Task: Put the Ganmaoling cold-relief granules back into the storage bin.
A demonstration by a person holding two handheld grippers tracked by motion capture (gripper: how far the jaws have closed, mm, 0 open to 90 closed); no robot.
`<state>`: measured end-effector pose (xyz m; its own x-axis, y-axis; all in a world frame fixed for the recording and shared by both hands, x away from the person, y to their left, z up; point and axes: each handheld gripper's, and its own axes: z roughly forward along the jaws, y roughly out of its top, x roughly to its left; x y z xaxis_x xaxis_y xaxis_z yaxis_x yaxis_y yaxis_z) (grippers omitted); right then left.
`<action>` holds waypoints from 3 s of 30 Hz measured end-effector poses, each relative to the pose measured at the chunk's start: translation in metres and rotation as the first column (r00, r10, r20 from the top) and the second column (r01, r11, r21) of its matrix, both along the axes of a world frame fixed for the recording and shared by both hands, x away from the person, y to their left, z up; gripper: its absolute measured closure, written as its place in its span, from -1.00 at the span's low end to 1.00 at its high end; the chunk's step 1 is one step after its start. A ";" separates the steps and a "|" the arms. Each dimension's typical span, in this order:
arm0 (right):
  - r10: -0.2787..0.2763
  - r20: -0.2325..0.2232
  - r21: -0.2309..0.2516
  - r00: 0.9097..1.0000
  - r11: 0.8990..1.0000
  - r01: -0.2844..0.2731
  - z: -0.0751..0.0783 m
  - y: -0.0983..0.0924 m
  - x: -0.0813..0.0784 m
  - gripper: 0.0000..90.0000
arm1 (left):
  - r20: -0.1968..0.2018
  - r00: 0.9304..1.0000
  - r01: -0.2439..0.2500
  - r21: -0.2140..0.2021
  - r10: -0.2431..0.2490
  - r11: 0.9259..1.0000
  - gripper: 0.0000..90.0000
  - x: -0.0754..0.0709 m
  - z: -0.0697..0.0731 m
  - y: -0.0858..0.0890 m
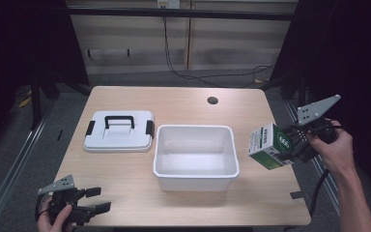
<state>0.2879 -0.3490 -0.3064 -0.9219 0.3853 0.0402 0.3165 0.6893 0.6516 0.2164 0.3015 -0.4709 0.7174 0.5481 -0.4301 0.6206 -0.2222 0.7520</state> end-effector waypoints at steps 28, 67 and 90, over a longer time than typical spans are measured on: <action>0.105 0.067 -0.035 0.992 0.994 -0.103 0.046 0.070 0.024 -0.64 | 0.003 1.000 0.006 0.004 -0.006 1.000 -0.64 0.000 -0.001 -0.001; 0.214 -0.095 -0.323 0.972 0.917 -0.234 0.010 0.162 0.069 -0.65 | 0.002 1.000 0.001 -0.006 -0.001 1.000 -0.64 0.000 0.000 0.000; 0.227 -0.185 -0.433 0.956 0.855 -0.287 -0.026 0.185 0.078 -0.65 | 0.001 1.000 0.002 -0.010 -0.002 1.000 -0.64 0.000 0.000 0.000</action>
<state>0.3654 -0.1635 -0.3328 -0.9896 0.1386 0.0391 0.1438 0.9653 0.2178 0.2163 0.3016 -0.4710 0.7188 0.5427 -0.4346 0.6195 -0.2161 0.7547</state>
